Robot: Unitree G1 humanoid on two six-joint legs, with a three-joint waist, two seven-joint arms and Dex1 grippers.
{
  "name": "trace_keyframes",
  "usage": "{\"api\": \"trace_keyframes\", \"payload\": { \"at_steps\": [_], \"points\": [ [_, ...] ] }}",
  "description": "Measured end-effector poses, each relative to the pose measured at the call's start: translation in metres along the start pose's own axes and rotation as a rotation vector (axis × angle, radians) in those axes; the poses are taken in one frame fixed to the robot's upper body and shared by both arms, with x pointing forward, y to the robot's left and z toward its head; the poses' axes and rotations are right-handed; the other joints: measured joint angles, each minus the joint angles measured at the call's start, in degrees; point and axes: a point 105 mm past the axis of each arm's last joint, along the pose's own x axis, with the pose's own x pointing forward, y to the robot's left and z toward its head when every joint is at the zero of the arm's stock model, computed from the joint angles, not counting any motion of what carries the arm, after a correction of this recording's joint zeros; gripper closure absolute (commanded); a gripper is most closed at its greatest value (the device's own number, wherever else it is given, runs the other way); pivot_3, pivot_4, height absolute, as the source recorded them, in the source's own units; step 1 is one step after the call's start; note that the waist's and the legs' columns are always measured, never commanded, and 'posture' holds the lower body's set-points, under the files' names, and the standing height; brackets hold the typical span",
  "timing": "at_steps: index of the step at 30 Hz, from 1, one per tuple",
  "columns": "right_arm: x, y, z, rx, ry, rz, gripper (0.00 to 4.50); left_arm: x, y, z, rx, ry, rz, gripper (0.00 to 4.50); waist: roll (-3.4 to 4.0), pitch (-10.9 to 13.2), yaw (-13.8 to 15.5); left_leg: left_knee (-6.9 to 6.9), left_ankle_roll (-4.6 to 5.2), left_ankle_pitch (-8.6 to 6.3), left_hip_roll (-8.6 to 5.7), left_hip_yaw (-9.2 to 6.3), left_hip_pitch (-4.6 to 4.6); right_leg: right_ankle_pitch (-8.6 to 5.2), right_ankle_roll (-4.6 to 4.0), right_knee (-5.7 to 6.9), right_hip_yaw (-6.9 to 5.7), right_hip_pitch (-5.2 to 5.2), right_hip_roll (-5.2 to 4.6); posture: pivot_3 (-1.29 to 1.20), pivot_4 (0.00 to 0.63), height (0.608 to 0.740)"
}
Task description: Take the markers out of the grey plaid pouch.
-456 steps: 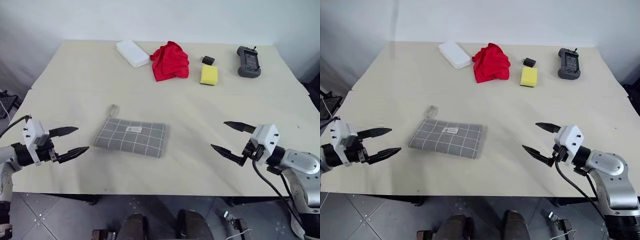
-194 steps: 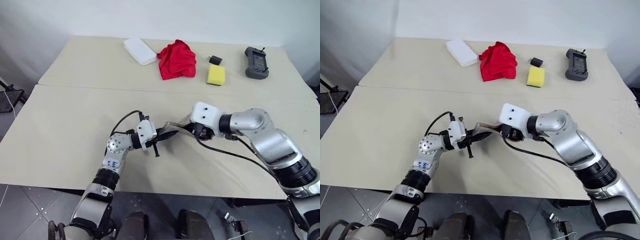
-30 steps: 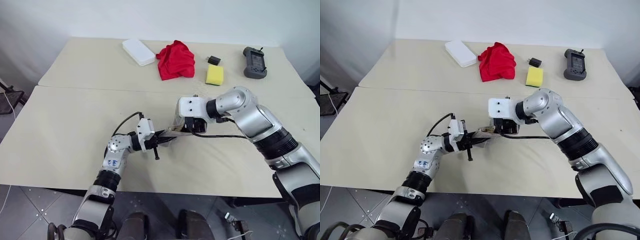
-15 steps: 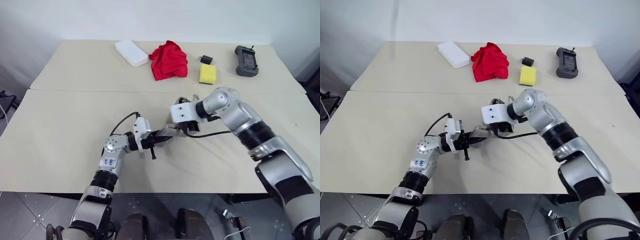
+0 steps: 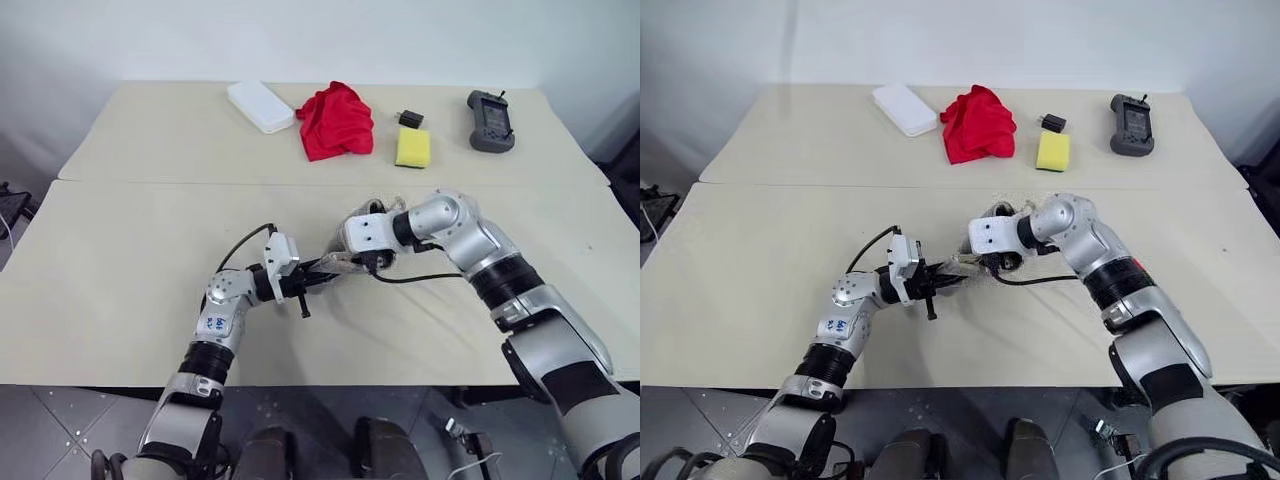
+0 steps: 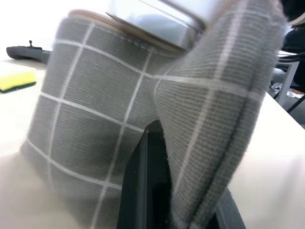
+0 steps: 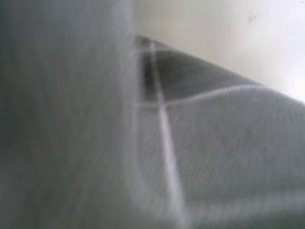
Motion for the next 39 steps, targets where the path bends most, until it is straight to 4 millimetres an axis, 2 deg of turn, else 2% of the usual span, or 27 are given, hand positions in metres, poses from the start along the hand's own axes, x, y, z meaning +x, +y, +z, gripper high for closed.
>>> {"api": "trace_keyframes", "payload": {
  "at_steps": [3, 8, 13, 20, 25, 29, 33, 37, 39],
  "points": [
    [-0.014, 0.013, 0.001, 0.006, -0.04, -0.012, 4.46, -0.002, 0.003, 0.005, 0.016, -0.01, 0.016, 4.5, 0.0, 0.0, 0.62, 0.01, 0.01, 0.0, -0.06, 0.04, -0.02, 0.0, 0.0, -0.02, 0.01, -0.01, -0.01, 0.0, 0.15, 0.74],
    [-0.034, 0.014, 0.009, 0.085, -0.14, -0.141, 4.46, -0.008, 0.01, 0.012, 0.04, -0.031, 0.067, 4.5, 0.0, 0.0, 1.03, 0.02, 0.01, 0.0, -0.09, 0.05, -0.01, 0.0, 0.0, 0.0, 0.01, 0.0, 0.01, 0.0, 0.15, 0.74],
    [-0.046, 0.033, 0.014, 0.165, -0.23, -0.172, 4.46, -0.014, 0.006, 0.008, 0.025, -0.03, 0.08, 4.5, 0.0, 0.01, 1.26, 0.0, 0.02, 0.0, -0.13, 0.07, -0.03, 0.01, 0.0, -0.06, 0.0, 0.01, 0.0, 0.0, 0.15, 0.74],
    [-0.068, 0.016, 0.007, 0.298, -0.282, -0.304, 4.46, -0.015, 0.003, 0.009, 0.034, -0.021, 0.054, 4.5, 0.0, 0.01, 1.22, -0.01, 0.03, 0.01, -0.11, 0.06, -0.01, 0.01, -0.01, -0.05, 0.0, 0.01, 0.0, 0.0, 0.15, 0.74],
    [-0.066, 0.021, 0.004, 0.368, -0.257, -0.29, 4.46, -0.016, -0.002, 0.005, 0.033, -0.014, 0.031, 4.5, 0.0, 0.01, 1.18, -0.02, 0.03, 0.0, -0.11, 0.07, -0.01, 0.01, -0.01, -0.05, 0.01, 0.0, 0.01, 0.0, 0.15, 0.74],
    [-0.058, 0.022, 0.013, 0.377, -0.236, -0.263, 3.57, -0.018, -0.006, 0.003, 0.032, -0.004, 0.005, 4.5, 0.0, 0.01, 1.15, -0.02, 0.03, 0.01, -0.1, 0.06, -0.01, 0.01, -0.01, -0.05, 0.0, -0.01, 0.01, 0.0, 0.15, 0.74],
    [-0.032, 0.016, 0.036, 0.355, -0.21, -0.195, 2.27, -0.017, -0.01, 0.002, 0.027, 0.003, -0.027, 4.5, 0.01, 0.01, 0.97, -0.02, 0.03, 0.01, -0.1, 0.07, -0.01, 0.0, -0.01, 0.0, 0.03, -0.06, 0.02, 0.0, 0.15, 0.74],
    [-0.024, 0.008, 0.041, 0.293, -0.119, -0.152, 2.27, -0.018, -0.01, 0.002, 0.013, 0.003, -0.036, 4.5, 0.01, 0.01, 1.25, -0.01, 0.04, 0.0, -0.14, 0.02, -0.06, 0.01, -0.01, -0.04, 0.01, -0.04, -0.02, 0.0, 0.15, 0.74],
    [-0.019, 0.007, 0.037, 0.233, -0.036, -0.099, 2.27, -0.018, -0.011, 0.002, -0.012, -0.003, -0.046, 4.5, 0.01, 0.01, 1.16, -0.01, 0.04, 0.0, -0.16, 0.04, -0.05, 0.01, -0.01, -0.04, 0.02, -0.05, -0.02, 0.0, 0.15, 0.74]
  ]
}}
